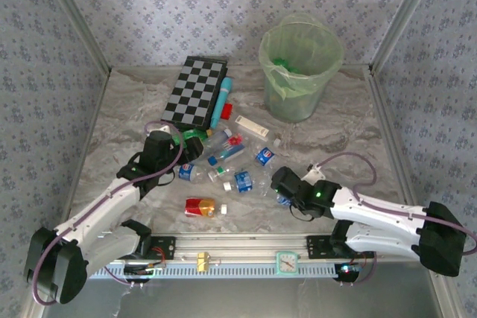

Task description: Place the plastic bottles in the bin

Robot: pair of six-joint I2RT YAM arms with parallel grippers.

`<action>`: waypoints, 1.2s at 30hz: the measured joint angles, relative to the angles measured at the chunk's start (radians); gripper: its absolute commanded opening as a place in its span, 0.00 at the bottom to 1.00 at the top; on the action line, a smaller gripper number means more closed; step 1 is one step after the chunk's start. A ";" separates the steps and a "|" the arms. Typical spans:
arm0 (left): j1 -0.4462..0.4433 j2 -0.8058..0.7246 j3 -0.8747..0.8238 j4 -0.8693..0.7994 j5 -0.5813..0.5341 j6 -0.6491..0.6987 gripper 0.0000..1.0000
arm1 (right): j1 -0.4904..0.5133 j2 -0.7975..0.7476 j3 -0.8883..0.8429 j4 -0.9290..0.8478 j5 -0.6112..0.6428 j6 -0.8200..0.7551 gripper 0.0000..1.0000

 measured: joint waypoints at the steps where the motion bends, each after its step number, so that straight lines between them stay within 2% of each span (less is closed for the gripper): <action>1: 0.000 0.000 0.000 0.000 0.000 0.000 1.00 | -0.005 0.008 0.001 0.014 0.000 -0.014 1.00; 12: 0.000 -0.005 -0.004 0.000 -0.001 0.000 1.00 | -0.014 0.157 0.117 0.048 0.001 -0.185 1.00; 20: 0.000 -0.021 -0.013 0.000 -0.008 0.000 1.00 | 0.014 0.196 0.189 0.023 0.019 -0.251 1.00; 26: 0.000 -0.039 -0.016 -0.001 -0.012 0.000 1.00 | 0.019 0.181 0.209 -0.077 0.014 -0.245 1.00; 30: 0.000 -0.045 -0.017 -0.001 -0.019 0.001 1.00 | 0.019 0.094 0.208 -0.151 -0.013 -0.219 1.00; 36: 0.005 -0.062 -0.032 0.000 -0.024 0.001 1.00 | 0.033 0.050 0.156 -0.140 -0.076 -0.187 1.00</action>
